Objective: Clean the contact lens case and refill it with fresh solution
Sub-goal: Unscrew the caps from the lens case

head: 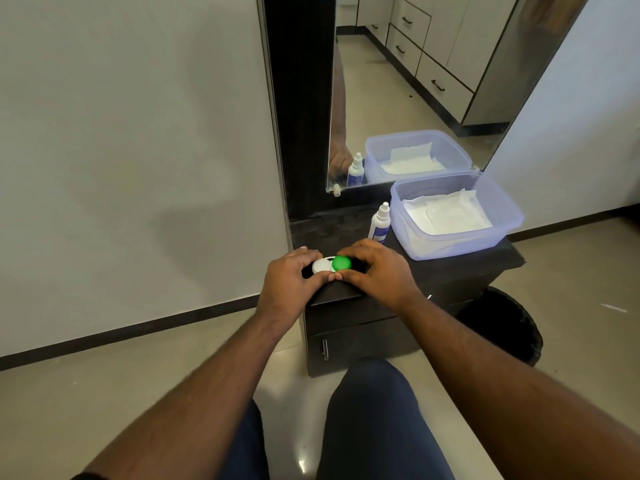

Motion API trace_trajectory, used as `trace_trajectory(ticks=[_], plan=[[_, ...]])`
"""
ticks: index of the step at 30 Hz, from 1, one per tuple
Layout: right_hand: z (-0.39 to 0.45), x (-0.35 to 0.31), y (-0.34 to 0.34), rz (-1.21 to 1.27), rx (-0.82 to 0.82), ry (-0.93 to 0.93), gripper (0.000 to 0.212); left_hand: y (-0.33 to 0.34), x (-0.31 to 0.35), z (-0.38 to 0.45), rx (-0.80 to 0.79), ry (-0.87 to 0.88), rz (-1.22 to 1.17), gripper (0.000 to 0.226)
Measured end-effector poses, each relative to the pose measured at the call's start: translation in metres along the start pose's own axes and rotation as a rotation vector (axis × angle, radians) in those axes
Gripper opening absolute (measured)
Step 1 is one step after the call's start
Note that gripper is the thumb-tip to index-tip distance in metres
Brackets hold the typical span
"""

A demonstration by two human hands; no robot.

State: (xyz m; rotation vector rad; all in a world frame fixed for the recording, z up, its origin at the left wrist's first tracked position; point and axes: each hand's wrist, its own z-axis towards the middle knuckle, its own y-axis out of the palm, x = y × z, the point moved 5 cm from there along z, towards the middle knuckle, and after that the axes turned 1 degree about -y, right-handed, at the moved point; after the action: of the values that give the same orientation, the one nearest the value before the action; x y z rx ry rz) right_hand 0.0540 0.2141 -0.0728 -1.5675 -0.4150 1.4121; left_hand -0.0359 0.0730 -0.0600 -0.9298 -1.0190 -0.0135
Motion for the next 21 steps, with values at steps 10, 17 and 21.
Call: trace_trajectory(ticks=[10,17,21], plan=[[-0.003,-0.001,-0.002,0.039,0.011,0.008,0.041,0.002,-0.022,-0.003,-0.075,-0.069,-0.202,0.069],[-0.005,-0.001,-0.002,0.061,0.006,0.02,0.043,0.005,-0.027,-0.005,-0.021,-0.081,-0.303,0.035],[-0.005,0.0,-0.002,0.06,0.032,0.002,0.042,0.005,-0.029,-0.004,-0.043,-0.051,-0.304,0.047]])
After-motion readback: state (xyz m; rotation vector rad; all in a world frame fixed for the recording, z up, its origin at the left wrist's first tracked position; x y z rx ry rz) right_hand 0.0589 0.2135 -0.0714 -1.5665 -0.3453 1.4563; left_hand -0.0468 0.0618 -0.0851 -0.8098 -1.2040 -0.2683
